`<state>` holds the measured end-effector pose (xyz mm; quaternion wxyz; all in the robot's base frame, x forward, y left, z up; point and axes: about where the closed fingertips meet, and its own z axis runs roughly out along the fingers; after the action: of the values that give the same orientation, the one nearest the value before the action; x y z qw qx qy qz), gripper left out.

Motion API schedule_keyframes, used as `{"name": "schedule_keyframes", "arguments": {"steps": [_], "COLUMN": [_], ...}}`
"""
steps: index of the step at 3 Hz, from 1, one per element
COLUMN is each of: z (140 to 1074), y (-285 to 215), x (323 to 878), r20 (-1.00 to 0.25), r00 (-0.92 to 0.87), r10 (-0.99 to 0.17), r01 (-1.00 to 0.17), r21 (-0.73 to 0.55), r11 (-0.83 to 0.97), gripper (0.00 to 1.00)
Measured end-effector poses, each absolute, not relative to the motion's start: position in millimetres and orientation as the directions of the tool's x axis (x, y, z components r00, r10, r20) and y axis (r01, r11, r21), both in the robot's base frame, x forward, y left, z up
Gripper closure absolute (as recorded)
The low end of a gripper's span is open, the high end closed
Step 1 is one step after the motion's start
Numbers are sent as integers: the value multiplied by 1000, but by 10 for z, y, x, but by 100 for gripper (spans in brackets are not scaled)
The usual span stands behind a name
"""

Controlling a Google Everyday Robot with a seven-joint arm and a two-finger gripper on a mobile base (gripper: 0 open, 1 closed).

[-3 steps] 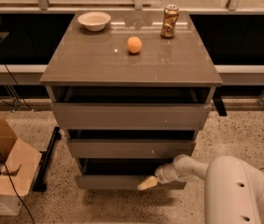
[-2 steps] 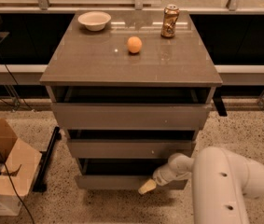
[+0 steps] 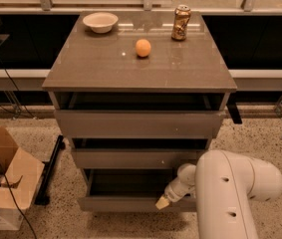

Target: Open bottom drawer

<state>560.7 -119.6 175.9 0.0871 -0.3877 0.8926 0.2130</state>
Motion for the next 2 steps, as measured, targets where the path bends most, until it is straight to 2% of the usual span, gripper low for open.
{"name": "schedule_keyframes", "arguments": {"steps": [1,2], "z": [1844,1855], "y": [-1214,-1208], "x": [5279,5183], "r20": [-353,-357], "r00": [-684,-688], "r10": [-639,-632], "r01": [-728,-722], "r21": [396,420], "r11": [561,550], "gripper": [59,35]}}
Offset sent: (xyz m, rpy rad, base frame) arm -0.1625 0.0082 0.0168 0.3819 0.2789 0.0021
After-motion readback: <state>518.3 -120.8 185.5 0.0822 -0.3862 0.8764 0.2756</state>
